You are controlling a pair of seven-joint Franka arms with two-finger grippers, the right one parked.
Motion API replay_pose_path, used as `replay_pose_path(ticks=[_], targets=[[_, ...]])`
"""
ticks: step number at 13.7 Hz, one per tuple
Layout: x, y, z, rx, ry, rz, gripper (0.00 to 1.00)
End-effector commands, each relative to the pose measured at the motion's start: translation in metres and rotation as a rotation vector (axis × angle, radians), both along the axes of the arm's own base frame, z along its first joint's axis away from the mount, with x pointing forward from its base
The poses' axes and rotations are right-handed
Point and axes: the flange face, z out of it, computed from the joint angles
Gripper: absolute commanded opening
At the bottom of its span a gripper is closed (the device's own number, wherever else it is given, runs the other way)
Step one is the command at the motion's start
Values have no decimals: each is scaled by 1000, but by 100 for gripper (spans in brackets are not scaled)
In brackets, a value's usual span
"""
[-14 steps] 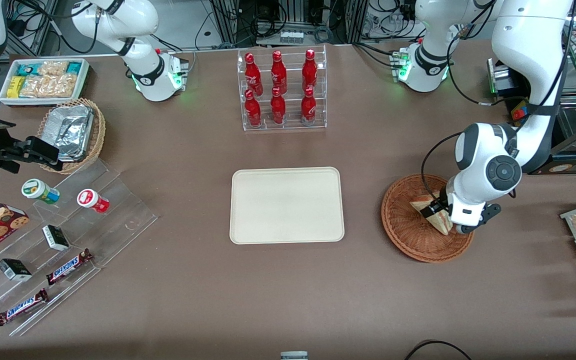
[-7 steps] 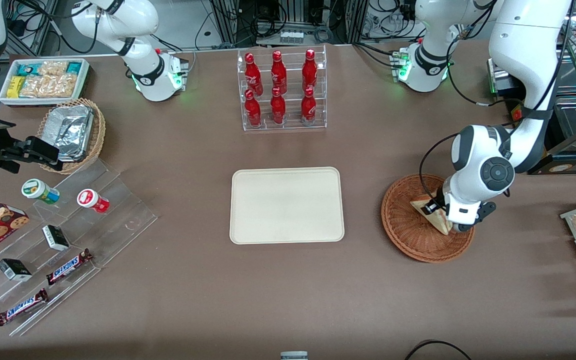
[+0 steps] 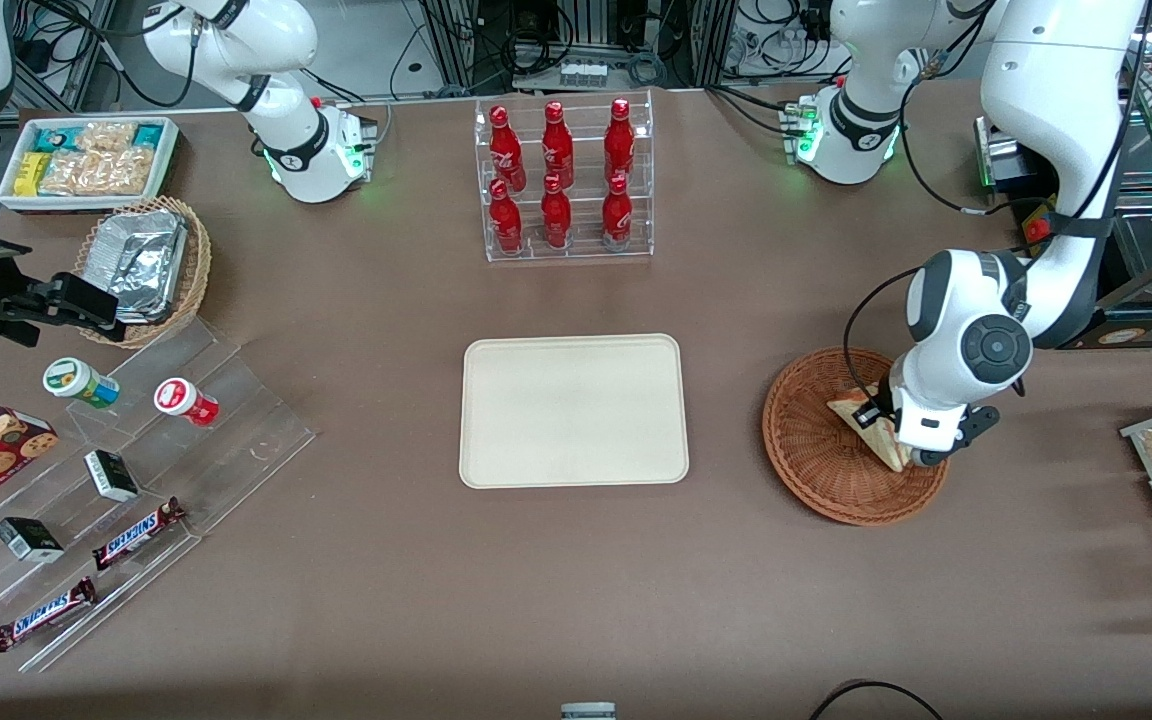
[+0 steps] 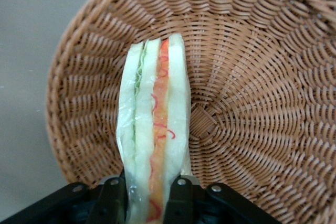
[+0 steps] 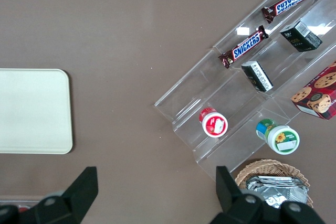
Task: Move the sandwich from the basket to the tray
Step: 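Lower the open left gripper around the wrapped sandwich and close it, then lift the sandwich with the left gripper and carry it over the cream tray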
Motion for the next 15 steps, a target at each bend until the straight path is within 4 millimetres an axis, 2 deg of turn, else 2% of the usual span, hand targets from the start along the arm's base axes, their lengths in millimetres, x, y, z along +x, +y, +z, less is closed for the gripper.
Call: replay_pose_path(ticks=[1, 3, 5, 9, 11, 13, 15], targets=[[16, 0, 46, 32, 19, -1, 0], [24, 0, 74, 56, 36, -33, 0], [30, -7, 99, 42, 69, -152, 0], [25, -28, 132, 2, 111, -373, 0], [17, -44, 148, -37, 116, -527, 0], [13, -71, 161, -62, 124, -652, 0], [9, -99, 162, -84, 132, -728, 0]])
